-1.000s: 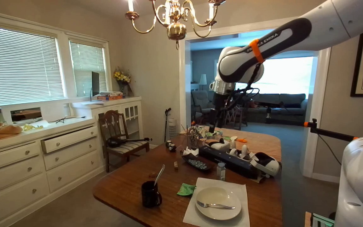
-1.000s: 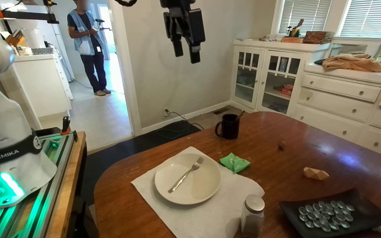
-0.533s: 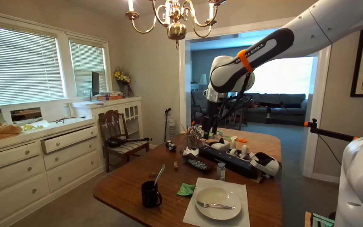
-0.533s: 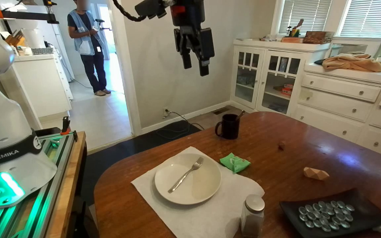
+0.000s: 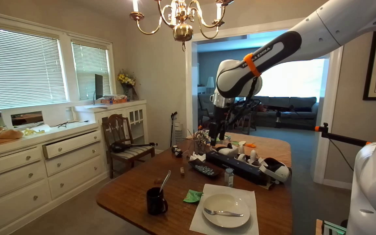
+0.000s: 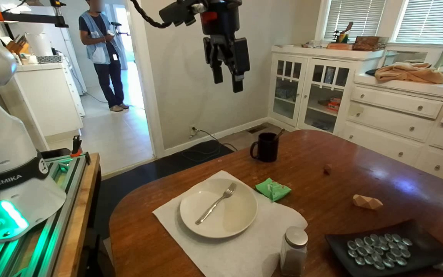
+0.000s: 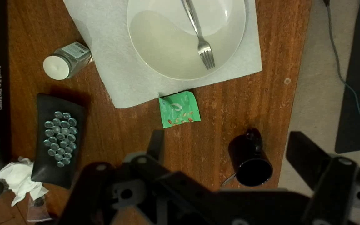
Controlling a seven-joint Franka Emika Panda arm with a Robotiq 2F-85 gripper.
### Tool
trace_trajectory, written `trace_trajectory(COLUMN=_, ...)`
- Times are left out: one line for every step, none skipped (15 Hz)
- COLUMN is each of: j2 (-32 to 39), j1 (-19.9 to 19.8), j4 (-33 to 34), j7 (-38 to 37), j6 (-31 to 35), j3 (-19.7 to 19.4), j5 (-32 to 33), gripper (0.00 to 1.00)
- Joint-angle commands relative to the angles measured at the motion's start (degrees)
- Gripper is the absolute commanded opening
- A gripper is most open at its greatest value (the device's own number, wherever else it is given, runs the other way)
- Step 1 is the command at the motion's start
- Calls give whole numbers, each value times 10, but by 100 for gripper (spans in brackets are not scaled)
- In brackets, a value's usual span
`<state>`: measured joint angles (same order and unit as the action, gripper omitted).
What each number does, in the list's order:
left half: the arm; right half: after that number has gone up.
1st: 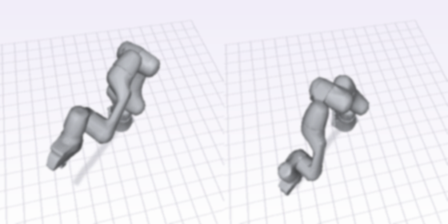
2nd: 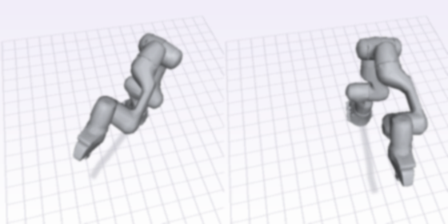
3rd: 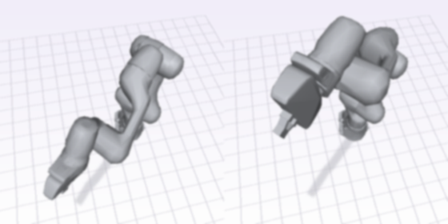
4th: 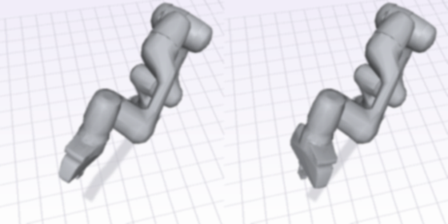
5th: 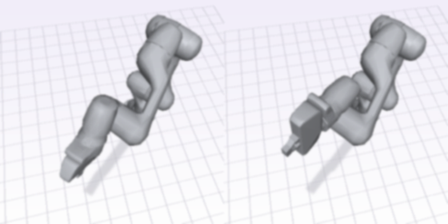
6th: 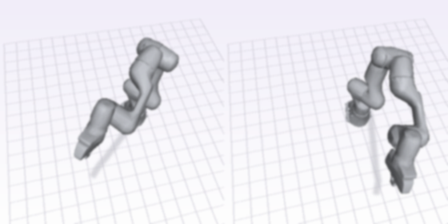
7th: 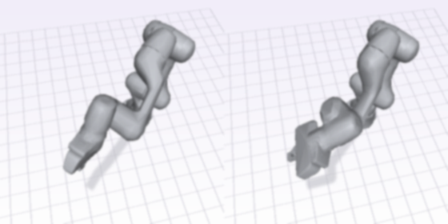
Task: Put the fork inside the mug on the plate
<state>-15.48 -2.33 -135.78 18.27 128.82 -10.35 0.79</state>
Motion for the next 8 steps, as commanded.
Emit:
trace_trajectory(j2=88, j1=10, j4=42, j7=17, j6=6, j3=7, j5=-34, gripper=100)
trace_trajectory(j2=106, j1=11, j4=51, j7=19, j6=6, j3=11, j5=-38, gripper=100)
trace_trajectory(j2=135, j1=14, j4=68, j7=22, j6=0, j3=18, j5=-48, gripper=100)
trace_trajectory(j2=169, j1=14, j4=87, j7=16, j6=7, j3=28, j5=-50, gripper=100)
trace_trajectory(j2=200, j1=16, j4=105, j7=6, j6=17, j3=39, j5=-47, gripper=100)
trace_trajectory(j2=234, j1=15, j4=129, j7=1, j6=24, j3=49, j5=-42, gripper=100)
trace_trajectory(j2=267, j1=16, j4=153, j7=-3, j6=32, j3=61, j5=-42, gripper=100)
trace_trajectory(j2=298, j1=16, j4=176, j7=-12, j6=40, j3=71, j5=-39, gripper=100)
